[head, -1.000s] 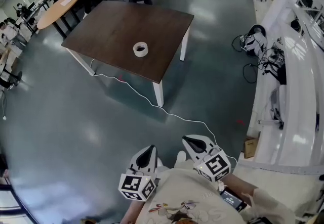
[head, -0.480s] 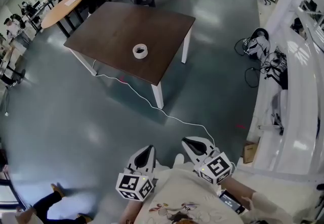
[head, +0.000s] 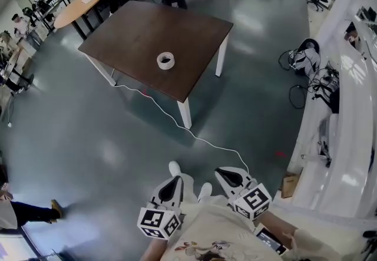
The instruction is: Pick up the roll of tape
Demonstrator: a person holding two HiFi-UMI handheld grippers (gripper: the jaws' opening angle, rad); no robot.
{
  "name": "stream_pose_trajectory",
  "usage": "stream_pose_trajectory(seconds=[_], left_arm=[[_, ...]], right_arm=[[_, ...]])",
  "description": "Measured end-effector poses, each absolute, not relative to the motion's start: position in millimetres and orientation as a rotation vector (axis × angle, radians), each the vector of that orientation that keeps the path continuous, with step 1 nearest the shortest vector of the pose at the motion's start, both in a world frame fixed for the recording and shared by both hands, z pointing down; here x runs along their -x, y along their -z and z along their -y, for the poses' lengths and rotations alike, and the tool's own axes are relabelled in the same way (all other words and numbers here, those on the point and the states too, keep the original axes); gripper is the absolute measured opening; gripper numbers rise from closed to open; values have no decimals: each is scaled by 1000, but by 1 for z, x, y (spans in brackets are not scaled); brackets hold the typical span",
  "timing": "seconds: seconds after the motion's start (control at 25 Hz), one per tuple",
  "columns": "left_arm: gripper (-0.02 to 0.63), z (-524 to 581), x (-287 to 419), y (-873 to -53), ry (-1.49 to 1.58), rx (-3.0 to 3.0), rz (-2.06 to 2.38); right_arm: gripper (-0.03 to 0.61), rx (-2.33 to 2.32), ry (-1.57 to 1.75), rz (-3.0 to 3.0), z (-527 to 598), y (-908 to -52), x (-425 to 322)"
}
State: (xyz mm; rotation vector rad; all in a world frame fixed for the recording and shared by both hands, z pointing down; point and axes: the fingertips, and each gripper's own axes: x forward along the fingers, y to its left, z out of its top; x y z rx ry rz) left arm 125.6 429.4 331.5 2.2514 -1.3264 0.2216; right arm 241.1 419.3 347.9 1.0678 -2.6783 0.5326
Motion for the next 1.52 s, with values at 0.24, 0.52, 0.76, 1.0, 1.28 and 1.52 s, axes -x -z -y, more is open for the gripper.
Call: stream_pose_trajectory(seconds=[0.24,0.52,0.76,1.0,1.28,1.52], left_arm=[[6,-405,-111,-331,-199,-2210,1379],[6,-349,-90,-338,-182,-2216,1365],[6,-279,-55,-346,-173,-2217,1350],[6,-203,-4,-348,-157,-2212,1332],[6,-111,70,-353,-168,-2233,1269],[6,-54,120,-361,-142,-2239,1268]], right_arm=[[8,-1008,-525,2696,-393,-345,-228],[8,-1010,-521,2694,-342,-349,-207],[8,-994,-484,2670,-279,-356,-174],[8,-1030,-479,2662,-200,-353,-128],[8,-1117,-501,2628,-106,-354,-60],[8,-1246,-464,2595,-49,-355,-24]])
